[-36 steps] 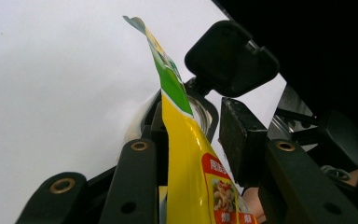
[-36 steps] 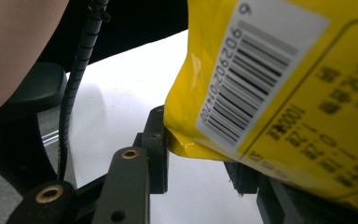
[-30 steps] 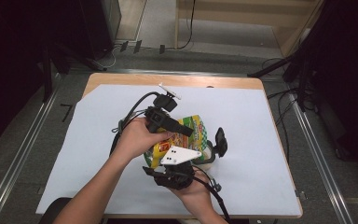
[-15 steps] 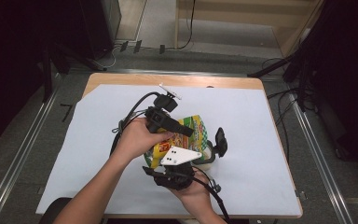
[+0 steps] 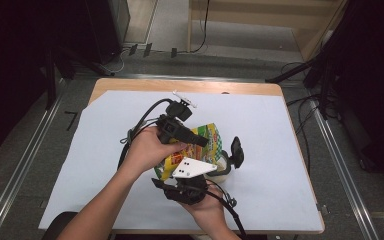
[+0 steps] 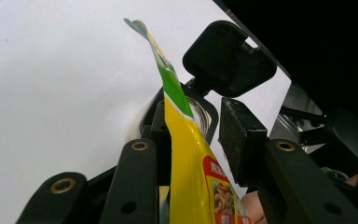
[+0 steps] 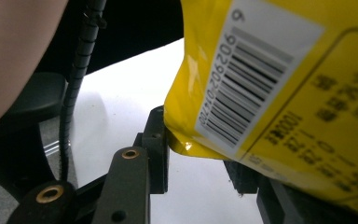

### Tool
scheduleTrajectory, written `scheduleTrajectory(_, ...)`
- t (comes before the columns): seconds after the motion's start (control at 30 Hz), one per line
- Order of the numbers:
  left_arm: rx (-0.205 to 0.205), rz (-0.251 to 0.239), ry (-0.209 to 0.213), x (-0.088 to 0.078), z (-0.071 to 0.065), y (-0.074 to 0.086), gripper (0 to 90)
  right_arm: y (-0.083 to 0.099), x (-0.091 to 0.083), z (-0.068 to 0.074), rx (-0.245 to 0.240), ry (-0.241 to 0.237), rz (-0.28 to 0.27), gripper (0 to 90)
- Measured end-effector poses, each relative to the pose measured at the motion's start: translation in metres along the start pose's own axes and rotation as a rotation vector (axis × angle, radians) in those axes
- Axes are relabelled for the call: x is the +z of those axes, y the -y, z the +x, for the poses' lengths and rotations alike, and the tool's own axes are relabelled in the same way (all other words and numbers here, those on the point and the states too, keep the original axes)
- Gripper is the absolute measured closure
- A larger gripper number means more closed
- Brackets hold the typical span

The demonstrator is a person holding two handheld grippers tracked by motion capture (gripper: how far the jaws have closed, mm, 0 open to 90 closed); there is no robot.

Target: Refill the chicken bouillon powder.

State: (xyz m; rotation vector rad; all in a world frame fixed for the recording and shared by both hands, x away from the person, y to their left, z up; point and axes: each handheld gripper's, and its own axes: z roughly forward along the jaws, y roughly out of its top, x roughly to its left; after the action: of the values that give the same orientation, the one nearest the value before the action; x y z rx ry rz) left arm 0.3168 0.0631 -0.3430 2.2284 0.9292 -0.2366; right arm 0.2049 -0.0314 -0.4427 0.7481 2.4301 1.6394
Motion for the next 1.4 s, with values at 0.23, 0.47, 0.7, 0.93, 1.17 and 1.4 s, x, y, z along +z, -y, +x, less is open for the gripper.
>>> scheduleTrajectory(0.23,-0.012,0.003,0.011,0.0,0.002,-0.001,68.6,-0.001,-0.001,0.0,-0.003,-0.001,0.0,66.6)
scheduleTrajectory(0.47,-0.022,-0.002,0.02,-0.002,0.004,-0.001,68.7,-0.004,-0.003,-0.001,-0.005,-0.008,0.01,66.5)
scheduleTrajectory(0.7,-0.037,0.008,0.034,0.002,0.008,-0.002,68.7,-0.003,-0.002,-0.004,0.01,-0.016,0.025,66.5)
scheduleTrajectory(0.93,-0.036,0.007,0.032,0.002,0.008,-0.001,68.8,-0.003,-0.002,-0.003,0.005,-0.013,0.027,66.4)
scheduleTrajectory(1.17,-0.034,-0.001,0.03,0.002,0.008,-0.001,69.0,-0.003,-0.002,-0.003,0.003,-0.011,0.028,66.4)
scheduleTrajectory(1.4,-0.035,-0.003,0.029,0.002,0.009,-0.001,69.2,-0.003,-0.002,-0.004,-0.003,-0.012,0.031,66.4)
